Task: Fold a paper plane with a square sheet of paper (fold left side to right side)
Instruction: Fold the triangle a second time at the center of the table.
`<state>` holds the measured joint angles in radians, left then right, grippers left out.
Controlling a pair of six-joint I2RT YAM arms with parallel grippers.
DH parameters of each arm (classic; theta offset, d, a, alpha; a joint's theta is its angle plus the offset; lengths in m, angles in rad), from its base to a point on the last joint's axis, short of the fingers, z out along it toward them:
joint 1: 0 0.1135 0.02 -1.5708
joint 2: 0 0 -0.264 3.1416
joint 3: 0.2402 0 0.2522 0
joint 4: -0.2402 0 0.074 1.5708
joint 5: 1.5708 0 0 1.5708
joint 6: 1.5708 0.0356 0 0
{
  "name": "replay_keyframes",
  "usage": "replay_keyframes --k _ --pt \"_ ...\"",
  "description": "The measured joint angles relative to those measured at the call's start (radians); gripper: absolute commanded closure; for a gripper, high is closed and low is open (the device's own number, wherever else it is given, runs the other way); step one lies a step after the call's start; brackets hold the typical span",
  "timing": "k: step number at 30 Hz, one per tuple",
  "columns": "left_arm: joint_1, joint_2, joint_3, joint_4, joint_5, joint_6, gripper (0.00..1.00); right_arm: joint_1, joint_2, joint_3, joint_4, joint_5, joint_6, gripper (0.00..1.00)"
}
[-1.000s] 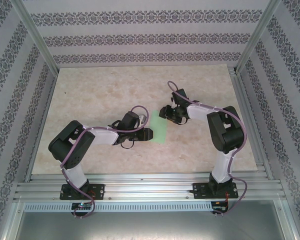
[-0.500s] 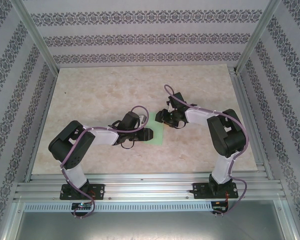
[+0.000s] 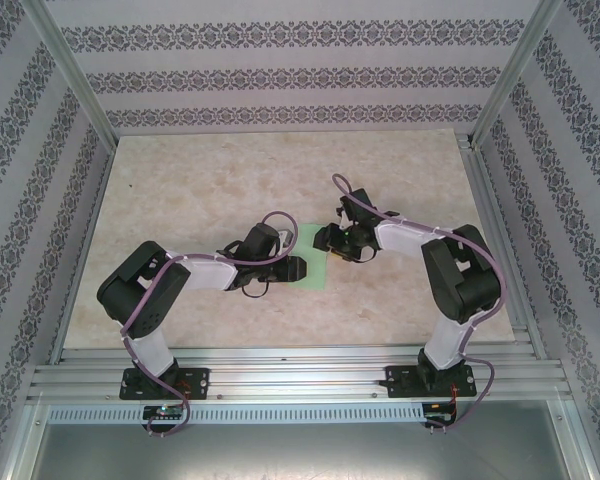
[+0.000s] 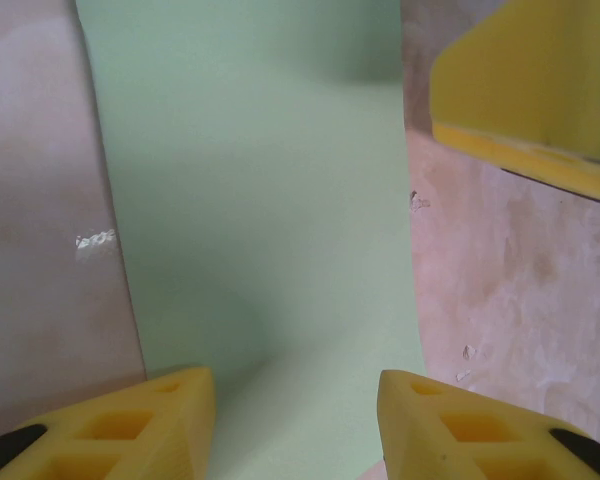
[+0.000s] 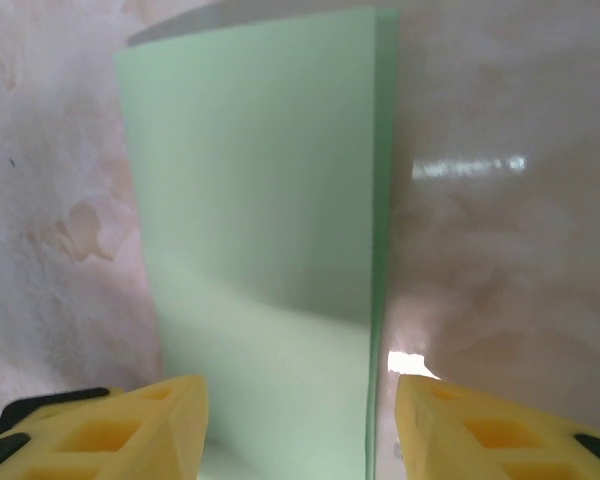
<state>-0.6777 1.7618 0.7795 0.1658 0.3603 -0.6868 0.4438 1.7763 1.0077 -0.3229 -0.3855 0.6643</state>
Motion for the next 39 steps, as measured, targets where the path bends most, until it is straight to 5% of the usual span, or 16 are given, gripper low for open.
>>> replay_keyframes --k 26,39 --pt "-0.013 -0.006 0.000 0.010 0.004 -0.005 0.49 0.080 -0.068 -0.117 -0.023 -0.012 0.071 0.56" --pt "-0.016 -0.180 -0.005 -0.054 -0.015 0.000 0.42 0.080 -0.109 -0.117 -0.035 -0.010 0.071 0.56"
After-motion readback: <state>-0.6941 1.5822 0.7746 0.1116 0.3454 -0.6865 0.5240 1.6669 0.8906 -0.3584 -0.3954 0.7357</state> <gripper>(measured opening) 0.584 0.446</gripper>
